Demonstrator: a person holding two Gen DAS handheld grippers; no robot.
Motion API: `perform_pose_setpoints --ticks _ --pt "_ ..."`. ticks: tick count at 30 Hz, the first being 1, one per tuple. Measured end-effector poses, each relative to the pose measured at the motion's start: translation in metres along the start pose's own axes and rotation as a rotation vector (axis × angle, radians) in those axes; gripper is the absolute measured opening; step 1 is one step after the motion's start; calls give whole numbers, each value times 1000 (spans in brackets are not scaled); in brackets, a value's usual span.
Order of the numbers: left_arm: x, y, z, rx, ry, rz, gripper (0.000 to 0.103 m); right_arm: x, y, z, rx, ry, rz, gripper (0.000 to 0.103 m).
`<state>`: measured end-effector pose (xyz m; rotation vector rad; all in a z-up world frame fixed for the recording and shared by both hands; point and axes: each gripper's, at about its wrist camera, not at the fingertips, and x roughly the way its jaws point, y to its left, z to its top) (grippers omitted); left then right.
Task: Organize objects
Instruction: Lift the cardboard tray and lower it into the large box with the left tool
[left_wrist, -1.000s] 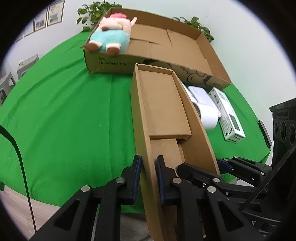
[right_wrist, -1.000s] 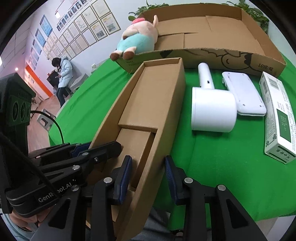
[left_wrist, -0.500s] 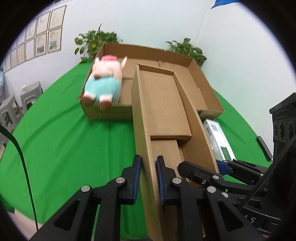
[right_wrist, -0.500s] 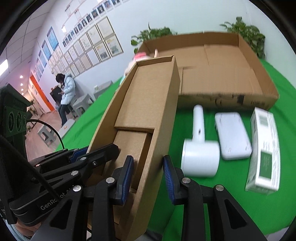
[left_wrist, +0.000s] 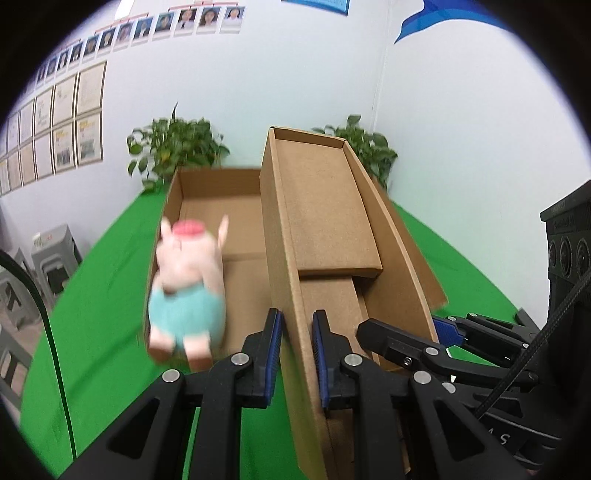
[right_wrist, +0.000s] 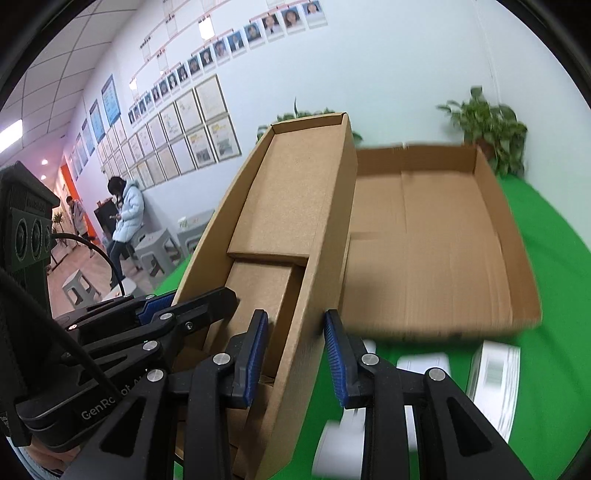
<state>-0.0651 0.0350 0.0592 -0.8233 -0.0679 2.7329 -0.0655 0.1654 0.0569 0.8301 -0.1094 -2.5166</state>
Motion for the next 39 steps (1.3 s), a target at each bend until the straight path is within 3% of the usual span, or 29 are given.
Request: perform_pose_setpoints --ticks 13,16,22,29,39 --pt "38 13 88 8 -75 -15 16 26 -24 114 -7 -86 -18 29" --pt "51 19 95 2 -53 -7 16 44 -35 133 6 -72 -5 29" --pt "109 39 115 -53 92 39 16 115 -71 167 68 20 38 28" --pt "150 49 101 -45 192 74 15 176 -103 156 115 90 56 27" --pt "178 59 57 -83 330 116 15 232 -111 89 194 190 46 24"
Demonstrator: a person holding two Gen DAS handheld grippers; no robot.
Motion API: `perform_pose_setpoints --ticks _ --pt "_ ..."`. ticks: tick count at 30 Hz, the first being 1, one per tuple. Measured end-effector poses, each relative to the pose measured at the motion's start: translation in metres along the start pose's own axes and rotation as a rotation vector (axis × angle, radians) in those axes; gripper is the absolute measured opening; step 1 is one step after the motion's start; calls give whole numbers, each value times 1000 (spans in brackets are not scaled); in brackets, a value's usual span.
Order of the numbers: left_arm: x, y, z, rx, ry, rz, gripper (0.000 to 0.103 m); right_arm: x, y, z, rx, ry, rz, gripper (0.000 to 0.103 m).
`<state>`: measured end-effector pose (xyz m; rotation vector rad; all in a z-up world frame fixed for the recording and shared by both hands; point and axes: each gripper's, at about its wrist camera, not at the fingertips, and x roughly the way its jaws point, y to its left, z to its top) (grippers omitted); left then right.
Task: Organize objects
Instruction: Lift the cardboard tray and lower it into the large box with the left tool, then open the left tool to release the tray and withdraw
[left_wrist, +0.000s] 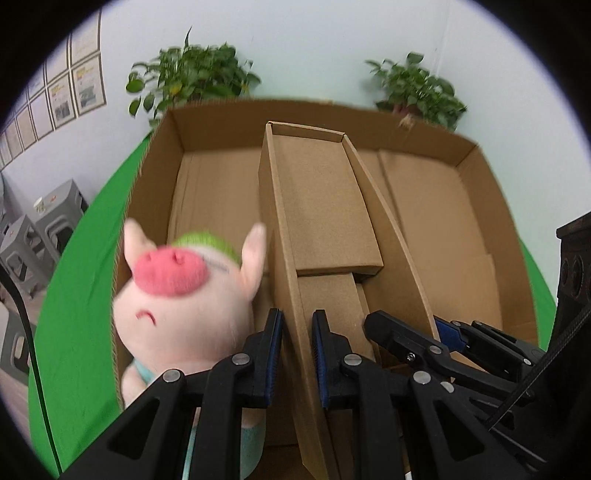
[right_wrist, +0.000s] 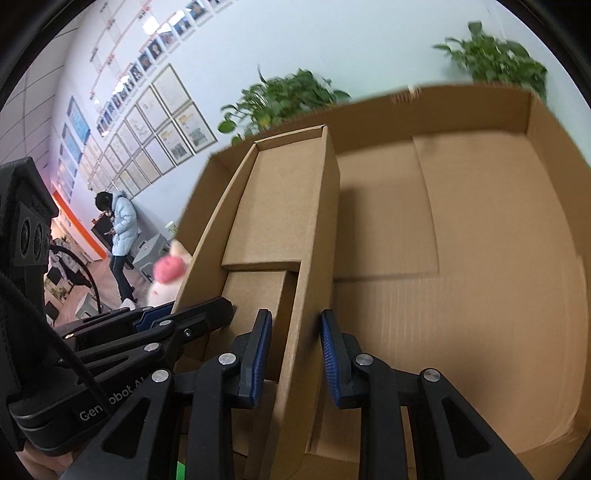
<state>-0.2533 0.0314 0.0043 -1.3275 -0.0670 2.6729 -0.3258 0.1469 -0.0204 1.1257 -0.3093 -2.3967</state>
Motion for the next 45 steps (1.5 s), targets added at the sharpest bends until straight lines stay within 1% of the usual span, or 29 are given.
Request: perform_pose_setpoints --ticks 1,4,9,12,13,15,16,17,19,21,24,28,31,33,35,36,37,38,39,40,42,45 --pt "4 1 -1 0 11 2 15 5 -1 -3 6 9 -2 23" --pt "6 -1 -5 28 3 21 15 17 -2 -11 20 13 -6 22" --pt "3 4 -4 -2 18 19 15 23 -2 -15 33 9 -13 20" --pt "-4 5 -9 -3 21 -3 23 24 2 -19 8 21 -47 15" --pt "-9 6 -11 -1 12 -10 21 25 2 -21 10 28 -47 15" --pt "-18 6 -15 5 -6 -13 20 33 2 -27 9 58 -100 12" --pt "-22 7 -16 7 -13 -14 20 38 2 -29 14 71 -101 10" --pt "-28 7 -18 9 -24 -14 20 41 2 -31 15 80 -103 13" --pt "-40 10 -22 10 -52 -9 20 43 12 -34 -18 64 -155 13" --pt "-52 15 -28 8 -80 3 20 45 18 -33 -34 62 -184 13" --pt "-64 20 -32 5 -113 24 20 50 17 -31 -15 69 -175 16" --pt "-70 28 -37 -9 -137 37 21 52 16 -28 -19 73 -160 16" --pt "-73 30 -41 -12 -158 56 21 41 18 -26 -25 49 -147 18" --pt "-78 28 -44 -3 -185 71 22 19 14 -27 -47 5 -163 31" --pt "-85 25 -49 10 -232 89 35 -1 14 -28 -74 -38 -158 71" --pt "-89 23 -51 15 -259 99 50 -12 13 -30 -87 -61 -156 80" --pt "-95 19 -56 21 -304 117 69 -22 12 -34 -97 -77 -159 93" --pt "-100 17 -59 24 -337 132 77 -33 11 -41 -106 -88 -166 100" --pt "-107 12 -66 29 -401 161 84 -43 7 -47 -110 -91 -170 102" --pt "-111 8 -71 35 -437 174 84 -50 2 -52 -107 -86 -169 102" --pt "-114 1 -76 48 -453 177 84 -65 -6 -66 -86 -90 -169 102" --pt "-114 -8 -80 43 -447 163 84 -91 -17 -88 -72 -139 -200 102"
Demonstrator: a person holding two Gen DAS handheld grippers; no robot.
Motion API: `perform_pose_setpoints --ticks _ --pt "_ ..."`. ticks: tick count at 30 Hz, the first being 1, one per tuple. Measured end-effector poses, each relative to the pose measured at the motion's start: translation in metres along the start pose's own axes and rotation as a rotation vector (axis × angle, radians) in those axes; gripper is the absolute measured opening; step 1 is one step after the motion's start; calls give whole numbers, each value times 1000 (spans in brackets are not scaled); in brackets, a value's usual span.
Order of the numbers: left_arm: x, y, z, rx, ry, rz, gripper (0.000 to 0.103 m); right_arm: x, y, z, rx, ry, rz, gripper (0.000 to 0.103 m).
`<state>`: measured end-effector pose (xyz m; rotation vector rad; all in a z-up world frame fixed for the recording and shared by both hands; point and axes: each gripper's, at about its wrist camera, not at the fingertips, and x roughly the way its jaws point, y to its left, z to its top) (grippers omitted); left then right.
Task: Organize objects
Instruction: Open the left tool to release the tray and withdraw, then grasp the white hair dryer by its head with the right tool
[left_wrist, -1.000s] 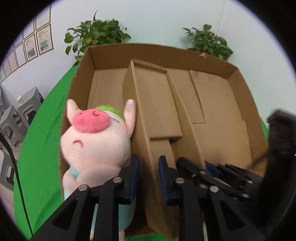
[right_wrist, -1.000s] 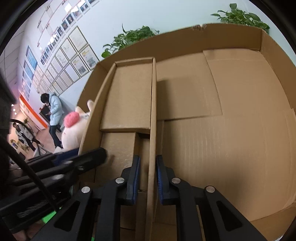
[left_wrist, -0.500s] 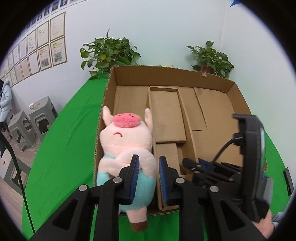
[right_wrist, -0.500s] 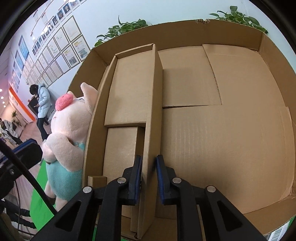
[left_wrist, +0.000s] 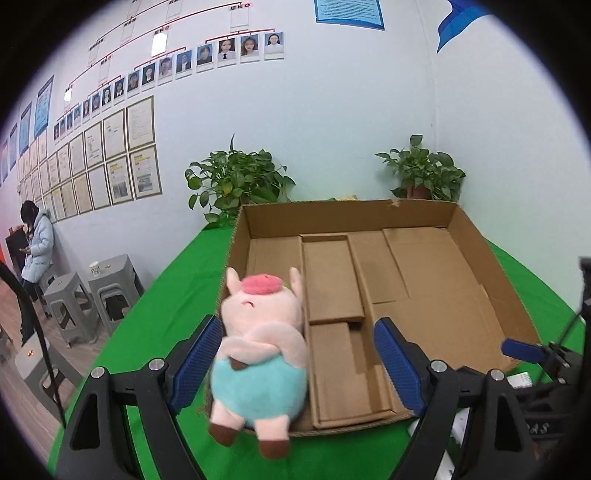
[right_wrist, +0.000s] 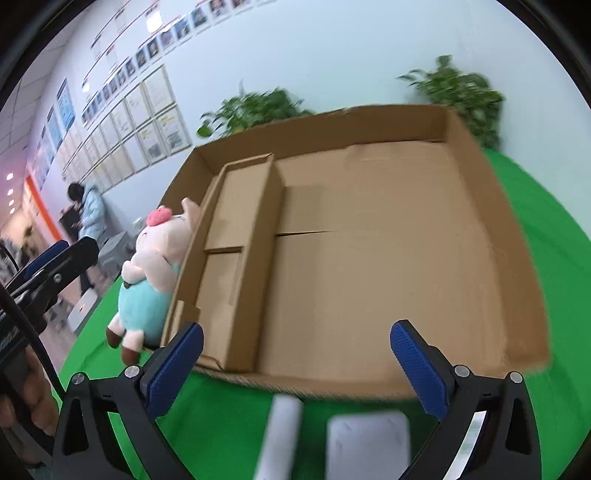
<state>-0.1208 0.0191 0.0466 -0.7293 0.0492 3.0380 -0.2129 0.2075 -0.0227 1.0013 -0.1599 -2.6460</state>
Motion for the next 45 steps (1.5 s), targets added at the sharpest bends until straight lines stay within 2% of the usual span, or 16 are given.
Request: perform_pose_setpoints --ticks 7,11,12,13,14,17,19,20,21,22,23,25,32,39,43,45 --pt "-4 -17 -8 25 8 21 84 -37 -9 -30 -29 -25 5 100" --pt "-4 -17 -14 7 35 2 83 -42 -7 -40 -59 -14 29 85" --pt "-4 -17 -15 5 39 -11 73 -41 -6 -42 -60 -7 32 80" --pt "-4 -17 -17 3 45 -42 35 -39 -6 -43 -61 -4 29 66" --pt "-1 -18 -18 5 72 -73 11 -38 -7 -43 -63 -3 25 45" --pt "3 -19 -23 -2 115 -94 3 -38 -10 -45 -58 -1 13 38" --pt "-1 -19 -25 -13 100 -87 5 -40 -11 -44 -50 -11 10 42" --pt "-2 -19 -25 -21 99 -78 12 -41 -12 -44 -51 -14 8 60" --pt "-3 -19 -26 -30 101 -65 41 -43 -13 -44 -55 -20 12 73" --pt "-4 -18 -26 -39 93 -68 77 -44 -14 -44 -57 -27 8 99" --pt "-9 -16 -27 -57 59 -82 86 -46 -15 -44 -61 -38 0 103" --pt "-13 -15 -28 -66 34 -91 87 -48 -16 -46 -69 -34 -13 102" --pt "-5 -13 -34 -93 120 -156 87 -50 -25 -56 -67 -16 66 102" --pt "6 -12 -49 -114 233 -254 87 -77 -2 -88 -209 3 371 102" --pt "21 -14 -66 -168 331 -364 87 -68 -2 -109 -194 81 349 100" --pt "34 -17 -76 -209 400 -432 86 -59 -2 -116 -204 124 303 90"
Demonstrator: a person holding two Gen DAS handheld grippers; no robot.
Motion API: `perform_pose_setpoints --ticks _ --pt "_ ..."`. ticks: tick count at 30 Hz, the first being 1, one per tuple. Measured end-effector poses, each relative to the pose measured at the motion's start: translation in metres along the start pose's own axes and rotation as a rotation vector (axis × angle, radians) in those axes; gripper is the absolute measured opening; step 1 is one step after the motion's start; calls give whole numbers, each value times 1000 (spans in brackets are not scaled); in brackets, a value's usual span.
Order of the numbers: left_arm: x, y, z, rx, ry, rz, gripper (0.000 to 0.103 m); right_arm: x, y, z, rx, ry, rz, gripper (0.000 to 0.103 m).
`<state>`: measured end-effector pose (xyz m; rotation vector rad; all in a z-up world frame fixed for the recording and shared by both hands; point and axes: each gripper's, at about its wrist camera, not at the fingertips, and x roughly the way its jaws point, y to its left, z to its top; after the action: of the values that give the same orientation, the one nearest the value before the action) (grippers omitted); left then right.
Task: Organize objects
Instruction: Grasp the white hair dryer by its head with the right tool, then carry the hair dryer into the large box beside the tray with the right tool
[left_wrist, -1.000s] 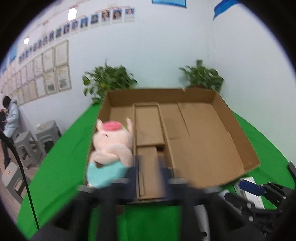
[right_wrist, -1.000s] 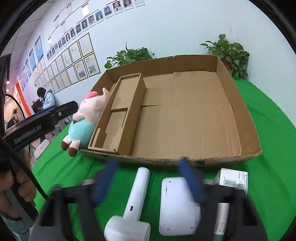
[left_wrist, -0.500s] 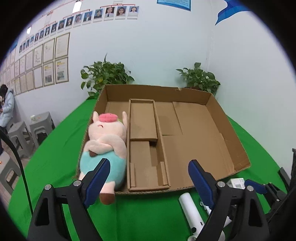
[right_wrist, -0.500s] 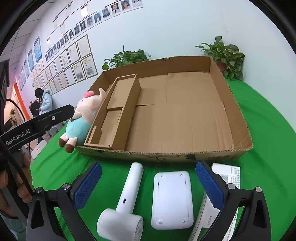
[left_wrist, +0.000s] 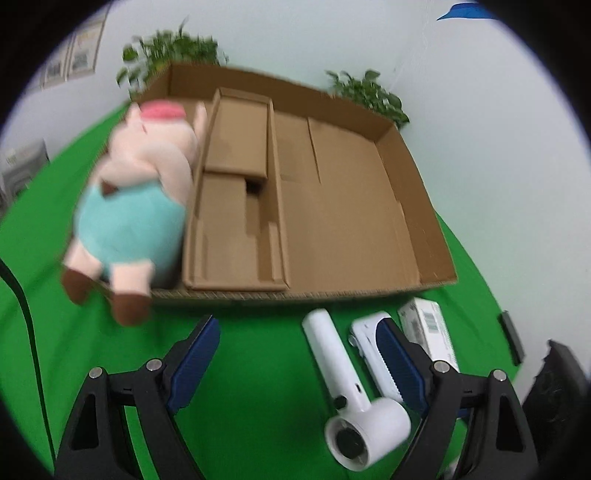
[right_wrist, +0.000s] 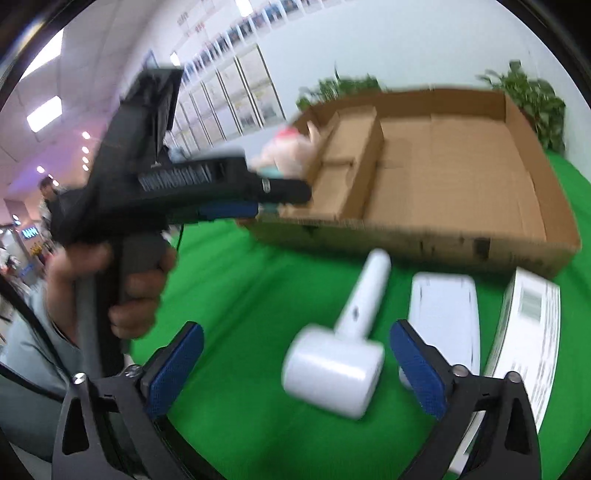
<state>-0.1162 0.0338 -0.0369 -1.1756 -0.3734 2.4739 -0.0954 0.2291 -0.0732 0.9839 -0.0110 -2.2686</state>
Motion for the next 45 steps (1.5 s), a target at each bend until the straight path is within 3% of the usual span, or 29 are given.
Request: perform_pose_setpoints --ticks 2,11,12,16,20,25,37,45 --pt "13 3 -4 -27 46 -62 85 7 -1 -3 -7 30 -55 79" --pt "64 -1 -23 -116 238 -285 81 33 1 -14 -43 131 -160 66" --pt "70 -1 -25 -142 263 -306 77 33 3 -15 -57 128 -172 65" --pt "78 -2 -32 -142 294 -304 67 30 3 -17 -67 119 -162 64" --pt "77 -2 -39 -139 293 -281 64 25 3 -21 -78 110 -135 64" --pt "71 4 -43 -134 290 -225 39 20 -5 -21 -71 97 -106 64" --pt "67 3 -49 -156 298 -221 38 20 8 -28 -90 83 -127 64" --pt "48 -7 -44 -126 247 -222 37 1 24 -41 -128 17 -155 64"
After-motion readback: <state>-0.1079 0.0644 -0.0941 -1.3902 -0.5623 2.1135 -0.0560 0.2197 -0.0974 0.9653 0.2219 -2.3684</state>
